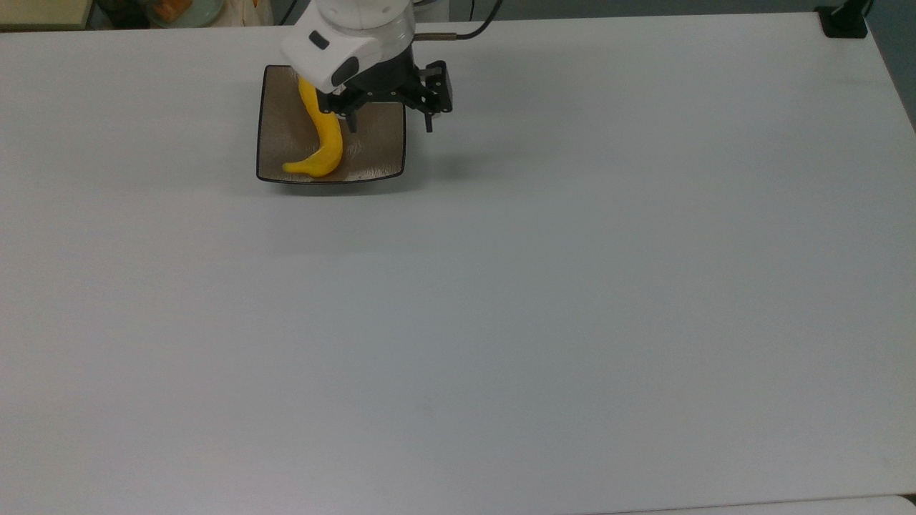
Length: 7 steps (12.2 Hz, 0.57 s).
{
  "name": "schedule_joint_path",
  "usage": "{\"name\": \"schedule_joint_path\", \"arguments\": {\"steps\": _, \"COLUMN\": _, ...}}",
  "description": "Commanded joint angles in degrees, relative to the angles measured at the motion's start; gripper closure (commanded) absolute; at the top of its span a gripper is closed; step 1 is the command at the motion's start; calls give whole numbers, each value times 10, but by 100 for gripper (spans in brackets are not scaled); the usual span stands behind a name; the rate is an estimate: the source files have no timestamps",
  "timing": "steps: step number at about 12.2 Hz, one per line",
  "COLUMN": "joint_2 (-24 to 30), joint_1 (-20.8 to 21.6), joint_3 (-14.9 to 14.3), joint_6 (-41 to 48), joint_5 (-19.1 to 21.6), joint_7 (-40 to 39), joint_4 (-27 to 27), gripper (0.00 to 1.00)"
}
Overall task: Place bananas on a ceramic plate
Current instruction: 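Raise the open gripper away from the banana on the plate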
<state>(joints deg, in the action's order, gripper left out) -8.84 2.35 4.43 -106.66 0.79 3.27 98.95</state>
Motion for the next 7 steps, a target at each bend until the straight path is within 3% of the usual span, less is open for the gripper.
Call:
{"name": "schedule_joint_path", "arguments": {"steps": 1, "joint_2": 51, "joint_1": 12, "joint_3": -1, "joint_6": -21, "joint_5": 10, "joint_7": 38, "joint_4": 25, "gripper": 0}}
{"name": "schedule_joint_path", "arguments": {"steps": 2, "joint_2": 63, "joint_1": 12, "joint_3": 0, "joint_6": -21, "joint_5": 4, "joint_7": 35, "joint_4": 40, "gripper": 0}}
{"name": "schedule_joint_path", "arguments": {"steps": 4, "joint_2": 79, "joint_1": 12, "joint_3": 1, "joint_6": -20, "joint_5": -46, "joint_7": 29, "joint_4": 62, "gripper": 0}}
{"name": "schedule_joint_path", "arguments": {"steps": 7, "joint_2": 91, "joint_1": 8, "joint_3": 1, "joint_6": -11, "joint_5": -47, "joint_7": 10, "joint_4": 73, "gripper": 0}}
